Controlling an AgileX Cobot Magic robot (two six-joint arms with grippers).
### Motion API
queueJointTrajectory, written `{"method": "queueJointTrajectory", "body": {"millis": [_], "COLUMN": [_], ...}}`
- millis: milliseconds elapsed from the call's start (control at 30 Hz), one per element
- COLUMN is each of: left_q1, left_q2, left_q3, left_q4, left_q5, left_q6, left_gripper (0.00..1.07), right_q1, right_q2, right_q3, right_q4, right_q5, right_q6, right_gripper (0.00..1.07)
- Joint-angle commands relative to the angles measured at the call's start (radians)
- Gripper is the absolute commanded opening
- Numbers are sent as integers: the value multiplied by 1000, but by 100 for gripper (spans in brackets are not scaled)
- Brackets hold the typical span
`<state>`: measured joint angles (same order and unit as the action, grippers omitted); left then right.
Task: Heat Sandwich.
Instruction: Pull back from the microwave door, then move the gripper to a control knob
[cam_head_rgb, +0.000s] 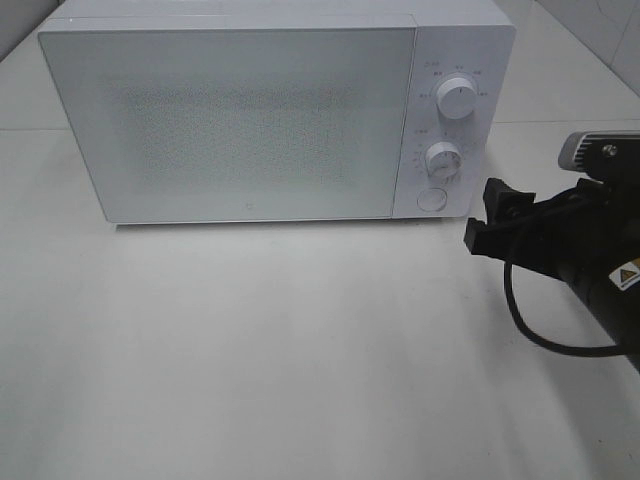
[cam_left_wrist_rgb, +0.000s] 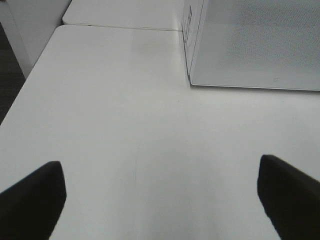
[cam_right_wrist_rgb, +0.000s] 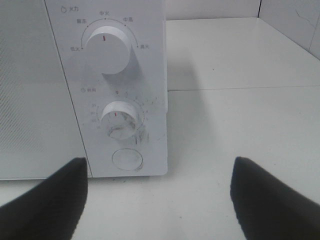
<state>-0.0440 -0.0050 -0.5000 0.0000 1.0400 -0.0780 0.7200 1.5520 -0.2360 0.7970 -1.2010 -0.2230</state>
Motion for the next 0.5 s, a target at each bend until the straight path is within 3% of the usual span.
{"method": "queueJointTrajectory", "body": {"millis": [33,500], "left_q1": [2,2], "left_q2": [-26,-26], "left_q3": [3,3], "left_q4": [-13,-13], "left_q5": [-4,-4], "left_q6": [1,1], "left_gripper": [98,98], "right_q1": [45,64], "right_q2": [11,26], "right_q3": [2,2], "right_q4": [29,25], "right_q5": [-47,-60], "right_q6": [-15,-10], "right_gripper": [76,76]}}
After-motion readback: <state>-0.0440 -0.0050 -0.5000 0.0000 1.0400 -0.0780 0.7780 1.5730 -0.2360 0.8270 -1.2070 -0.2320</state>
